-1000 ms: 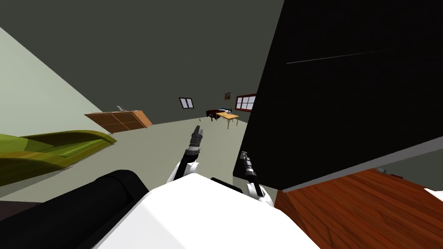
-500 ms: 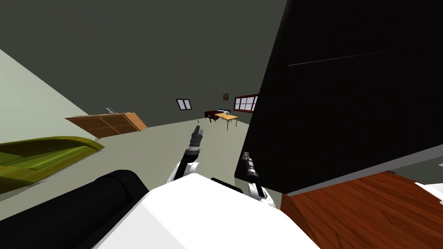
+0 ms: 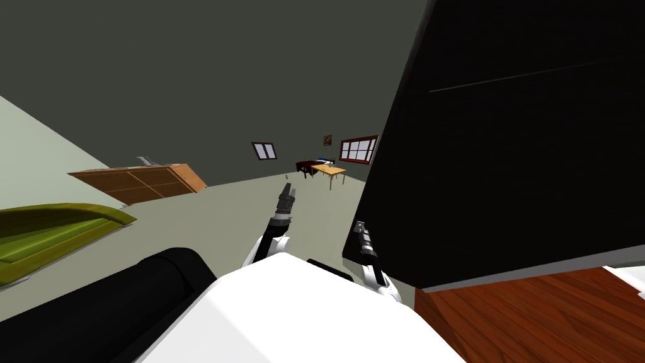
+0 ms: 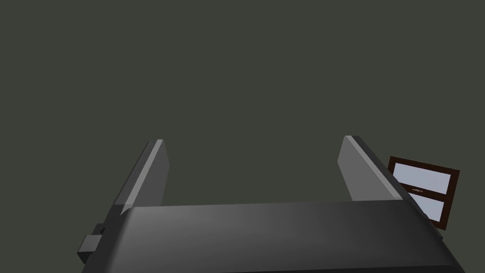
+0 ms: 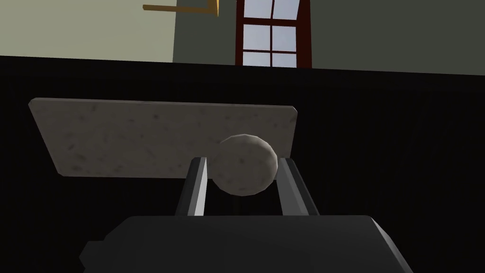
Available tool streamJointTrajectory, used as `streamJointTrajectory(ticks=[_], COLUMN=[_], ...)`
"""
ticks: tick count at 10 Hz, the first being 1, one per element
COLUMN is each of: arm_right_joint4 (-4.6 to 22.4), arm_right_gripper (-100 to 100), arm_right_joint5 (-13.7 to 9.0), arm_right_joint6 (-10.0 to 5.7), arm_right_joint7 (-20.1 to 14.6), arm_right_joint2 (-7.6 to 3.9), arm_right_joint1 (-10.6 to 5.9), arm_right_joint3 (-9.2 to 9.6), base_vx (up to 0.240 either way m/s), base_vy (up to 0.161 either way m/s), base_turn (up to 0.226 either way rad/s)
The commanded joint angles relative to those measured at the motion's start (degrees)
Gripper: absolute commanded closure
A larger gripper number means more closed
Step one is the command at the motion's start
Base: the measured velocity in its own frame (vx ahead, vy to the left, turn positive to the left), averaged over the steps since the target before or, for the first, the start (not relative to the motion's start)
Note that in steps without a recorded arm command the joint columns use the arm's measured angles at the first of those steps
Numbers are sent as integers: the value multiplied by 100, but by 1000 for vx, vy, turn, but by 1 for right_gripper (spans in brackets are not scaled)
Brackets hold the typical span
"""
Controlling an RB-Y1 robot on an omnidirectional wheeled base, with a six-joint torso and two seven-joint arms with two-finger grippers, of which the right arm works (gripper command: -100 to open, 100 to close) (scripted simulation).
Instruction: Push the door open
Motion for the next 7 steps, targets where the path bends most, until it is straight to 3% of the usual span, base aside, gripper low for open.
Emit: streamJointTrajectory(ticks=[1,7], arm_right_joint4=[8,44], arm_right_gripper=[100,100], arm_right_joint5=[-43,-246], arm_right_joint6=[-3,-15], arm_right_joint7=[31,176], arm_right_joint2=[-27,-93], arm_right_joint1=[-1,-6], arm_right_joint3=[-79,-450], base_vx=[111,206], base_vy=[59,87], base_turn=[-39,-64])
